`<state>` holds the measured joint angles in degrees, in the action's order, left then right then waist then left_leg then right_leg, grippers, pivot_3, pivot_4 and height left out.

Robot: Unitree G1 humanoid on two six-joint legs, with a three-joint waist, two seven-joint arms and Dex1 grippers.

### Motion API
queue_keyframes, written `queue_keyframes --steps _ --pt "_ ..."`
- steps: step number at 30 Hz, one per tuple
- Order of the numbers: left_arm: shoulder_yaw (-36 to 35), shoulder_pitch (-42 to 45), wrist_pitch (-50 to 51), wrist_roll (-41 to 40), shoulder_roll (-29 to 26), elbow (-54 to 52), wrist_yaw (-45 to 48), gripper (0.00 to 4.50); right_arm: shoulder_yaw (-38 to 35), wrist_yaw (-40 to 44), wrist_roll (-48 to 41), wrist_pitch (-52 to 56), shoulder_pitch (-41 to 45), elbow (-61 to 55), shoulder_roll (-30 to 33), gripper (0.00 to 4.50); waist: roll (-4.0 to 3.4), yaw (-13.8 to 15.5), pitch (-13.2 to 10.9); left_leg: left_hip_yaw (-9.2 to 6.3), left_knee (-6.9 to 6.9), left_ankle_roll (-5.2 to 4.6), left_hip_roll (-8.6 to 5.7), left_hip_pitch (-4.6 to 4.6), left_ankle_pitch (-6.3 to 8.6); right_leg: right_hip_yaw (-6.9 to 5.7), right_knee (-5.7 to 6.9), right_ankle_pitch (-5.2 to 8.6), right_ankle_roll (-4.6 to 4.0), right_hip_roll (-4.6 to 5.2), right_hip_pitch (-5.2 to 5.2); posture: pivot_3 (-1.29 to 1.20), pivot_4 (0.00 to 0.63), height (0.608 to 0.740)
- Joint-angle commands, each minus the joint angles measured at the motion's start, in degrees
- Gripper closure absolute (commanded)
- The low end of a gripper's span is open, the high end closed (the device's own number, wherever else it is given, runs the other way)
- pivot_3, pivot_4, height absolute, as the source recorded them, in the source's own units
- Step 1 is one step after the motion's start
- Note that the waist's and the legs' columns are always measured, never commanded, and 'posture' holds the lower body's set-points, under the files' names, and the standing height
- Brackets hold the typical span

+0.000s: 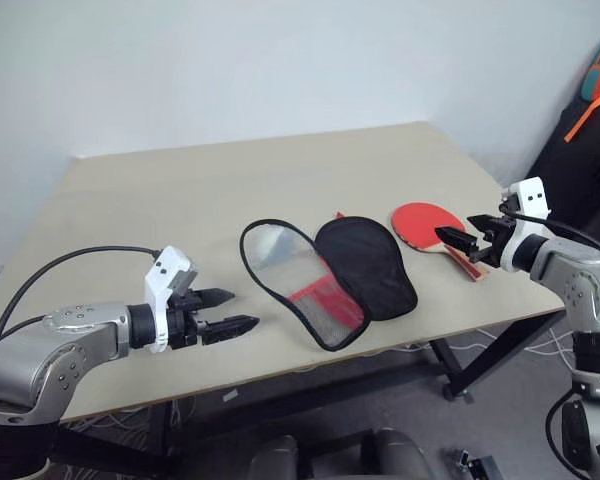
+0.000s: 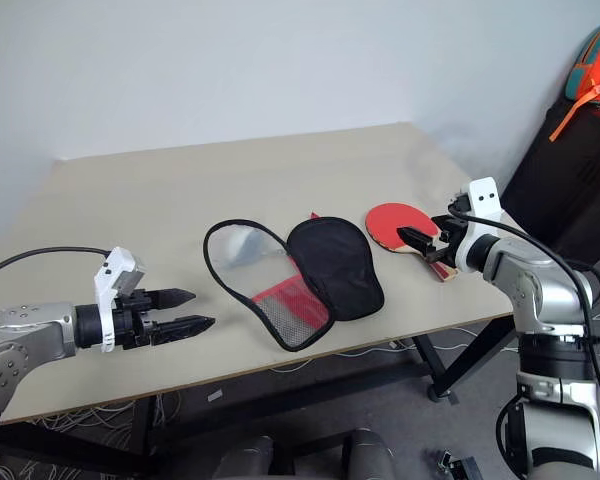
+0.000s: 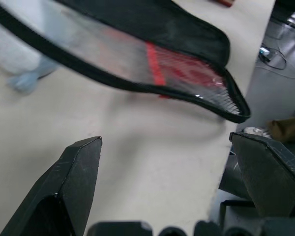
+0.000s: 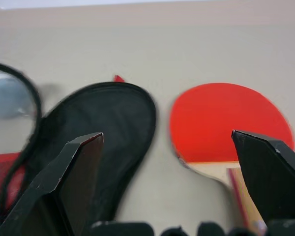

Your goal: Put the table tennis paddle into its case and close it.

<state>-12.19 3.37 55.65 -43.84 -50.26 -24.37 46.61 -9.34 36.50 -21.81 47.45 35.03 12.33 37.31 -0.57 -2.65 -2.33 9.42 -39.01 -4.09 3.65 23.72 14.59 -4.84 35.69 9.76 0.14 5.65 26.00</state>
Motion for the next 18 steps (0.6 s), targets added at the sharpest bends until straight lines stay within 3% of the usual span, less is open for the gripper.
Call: queue_keyframes --steps 1,6,8,18 --pt "-0.2 0.3 0.6 -1.3 0.5 -2.7 -0.9 0.09 0.2 1.2 2.2 -2.3 5.0 9.5 2.0 0.00 0.02 0.0 0.0 0.00 0.00 0.00 -0.03 -0.01 0.00 0.00 0.00 0.00 0.00 -0.01 -0.01 0.00 0.000 0.724" --pt "1.6 0.4 2.1 -2.1 3.3 -4.1 -2.6 0.09 5.6 1.0 10.4 -10.9 12.7 31.0 2.5 0.00 0.03 0.0 0.0 -0.03 -0.03 -0.01 -0.11 -0.04 -0.01 -0.02 -0.02 0.00 0.00 -0.05 -0.11 0.00 0.000 0.724" --pt "2.3 -0.3 1.8 -1.9 3.6 -4.5 -2.2 0.09 7.3 4.9 11.8 -14.4 15.2 37.4 2.0 0.00 0.04 0.0 0.0 -0.03 -0.06 -0.01 -0.20 -0.05 -0.02 0.00 -0.02 0.00 0.00 -0.10 -0.14 0.00 0.000 0.724" --pt "4.3 -2.2 0.5 -1.0 5.9 -5.2 -3.9 0.09 9.7 11.3 16.7 -23.6 21.9 52.3 -1.5 0.00 0.03 -0.3 0.0 0.02 -0.10 0.07 -0.06 -0.10 -0.05 0.25 -0.02 -0.03 0.02 -0.52 -0.15 0.00 0.000 0.724"
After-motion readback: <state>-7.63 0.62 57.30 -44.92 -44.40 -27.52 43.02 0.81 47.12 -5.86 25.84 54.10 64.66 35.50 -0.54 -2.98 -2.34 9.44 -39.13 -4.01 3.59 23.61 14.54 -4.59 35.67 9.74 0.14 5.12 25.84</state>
